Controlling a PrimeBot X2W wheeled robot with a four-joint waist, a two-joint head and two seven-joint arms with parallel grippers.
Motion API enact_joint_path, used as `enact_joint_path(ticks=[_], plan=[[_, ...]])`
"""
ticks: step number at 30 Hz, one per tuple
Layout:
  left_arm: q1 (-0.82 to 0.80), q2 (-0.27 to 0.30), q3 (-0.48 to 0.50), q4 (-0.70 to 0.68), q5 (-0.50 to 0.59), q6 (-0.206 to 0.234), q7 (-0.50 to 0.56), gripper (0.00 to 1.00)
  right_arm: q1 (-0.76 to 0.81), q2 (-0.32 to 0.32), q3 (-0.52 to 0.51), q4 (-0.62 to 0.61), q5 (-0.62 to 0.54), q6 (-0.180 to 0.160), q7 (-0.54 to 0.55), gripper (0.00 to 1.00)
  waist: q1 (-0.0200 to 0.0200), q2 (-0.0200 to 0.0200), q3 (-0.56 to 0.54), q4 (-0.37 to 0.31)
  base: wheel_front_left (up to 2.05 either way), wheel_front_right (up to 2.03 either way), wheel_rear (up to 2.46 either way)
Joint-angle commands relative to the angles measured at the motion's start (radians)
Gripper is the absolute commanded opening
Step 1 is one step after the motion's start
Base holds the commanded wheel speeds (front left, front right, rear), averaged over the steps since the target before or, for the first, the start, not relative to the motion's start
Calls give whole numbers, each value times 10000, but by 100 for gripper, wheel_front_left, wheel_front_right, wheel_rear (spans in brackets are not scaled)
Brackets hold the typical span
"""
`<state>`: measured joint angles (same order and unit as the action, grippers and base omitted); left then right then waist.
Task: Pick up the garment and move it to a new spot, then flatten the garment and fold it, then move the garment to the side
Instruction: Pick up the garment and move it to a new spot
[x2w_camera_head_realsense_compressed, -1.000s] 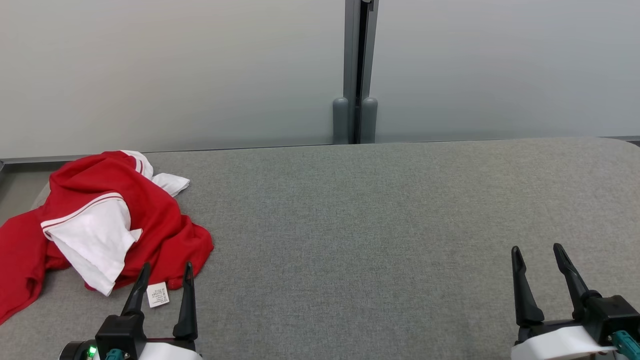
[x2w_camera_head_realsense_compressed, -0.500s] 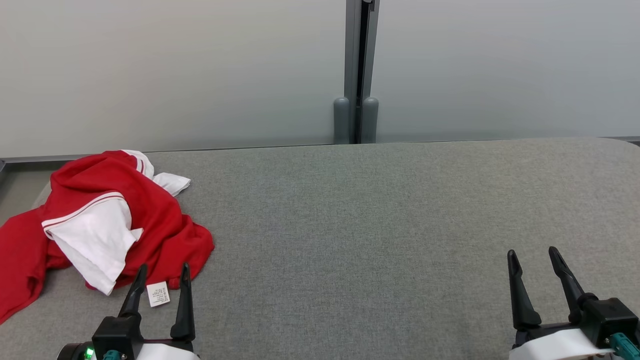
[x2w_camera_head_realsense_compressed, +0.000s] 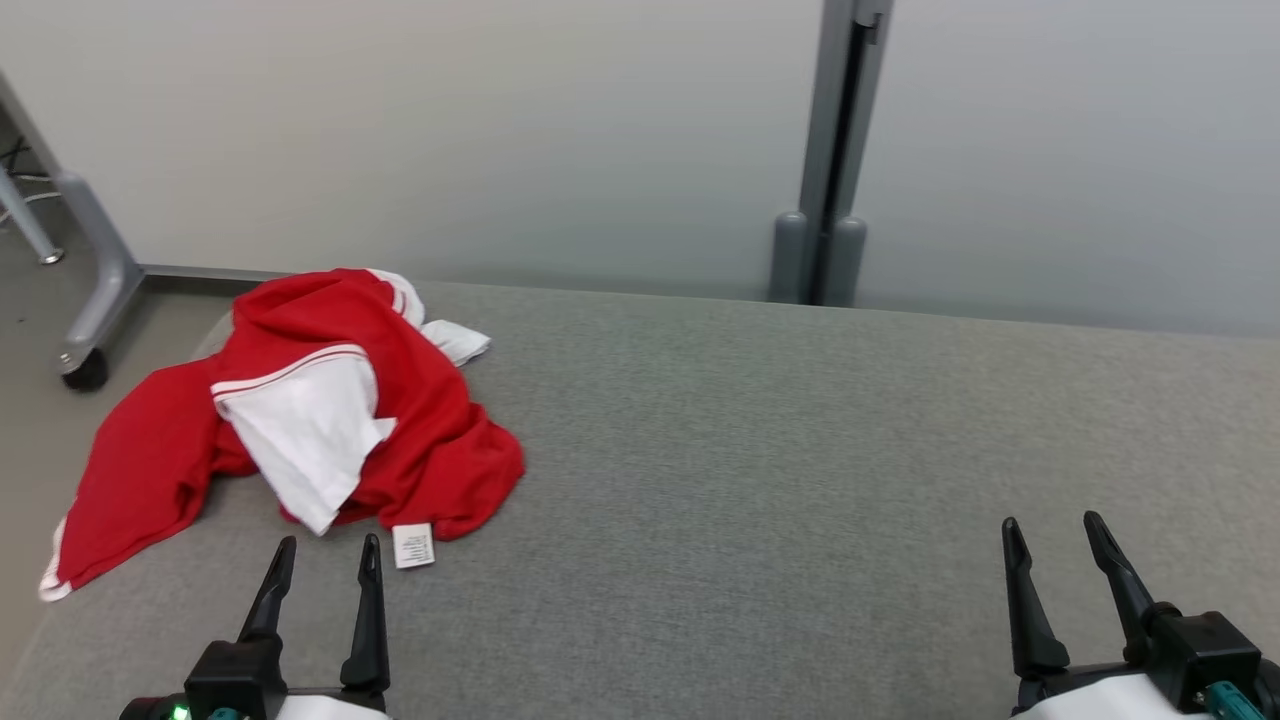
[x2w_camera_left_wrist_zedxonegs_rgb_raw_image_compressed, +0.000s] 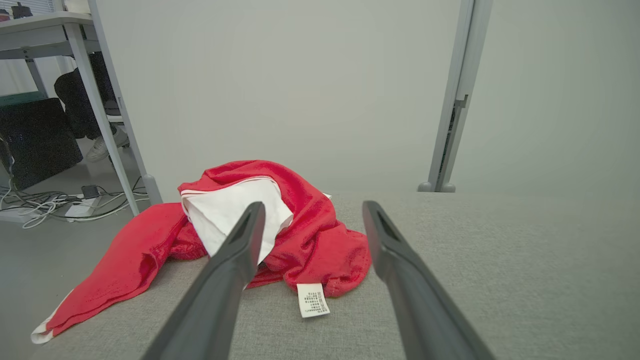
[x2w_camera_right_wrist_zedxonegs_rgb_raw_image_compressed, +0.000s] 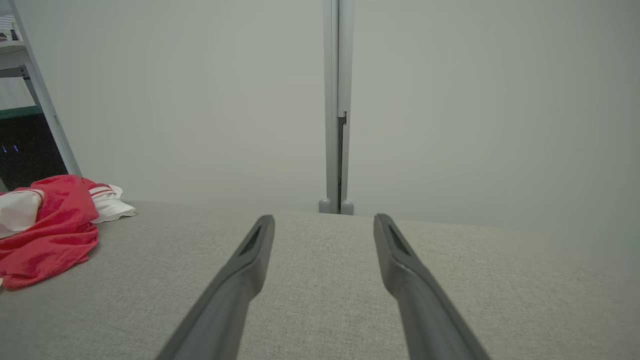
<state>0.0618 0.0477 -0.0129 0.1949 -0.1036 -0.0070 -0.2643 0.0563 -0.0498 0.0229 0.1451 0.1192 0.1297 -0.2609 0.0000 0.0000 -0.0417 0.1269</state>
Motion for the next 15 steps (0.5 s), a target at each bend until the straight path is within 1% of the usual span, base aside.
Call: enact_joint_path(ticks=[1,4,8,12,15], plan=[[181,47,126,11,-5,14,-3,100,55,-27,110,11,90,18,-63,100,0,0,-155,875,0,0,0],[317,47,212,-30,51,-28,-3,100,-8,-27,242,21,176,18,-62,100,0,0,-209,1479,0,0,0],[509,44,454,-111,59,-105,-3,100,-135,-29,488,66,230,18,-60,100,0,0,-227,1977,0,0,0],[606,43,553,-223,43,-144,-3,100,-150,-33,638,107,263,18,-60,100,0,0,-226,2162,0,0,0],[446,40,470,-286,-26,-211,-3,100,-151,-35,711,82,209,17,-60,100,0,0,-121,2106,0,0,0]])
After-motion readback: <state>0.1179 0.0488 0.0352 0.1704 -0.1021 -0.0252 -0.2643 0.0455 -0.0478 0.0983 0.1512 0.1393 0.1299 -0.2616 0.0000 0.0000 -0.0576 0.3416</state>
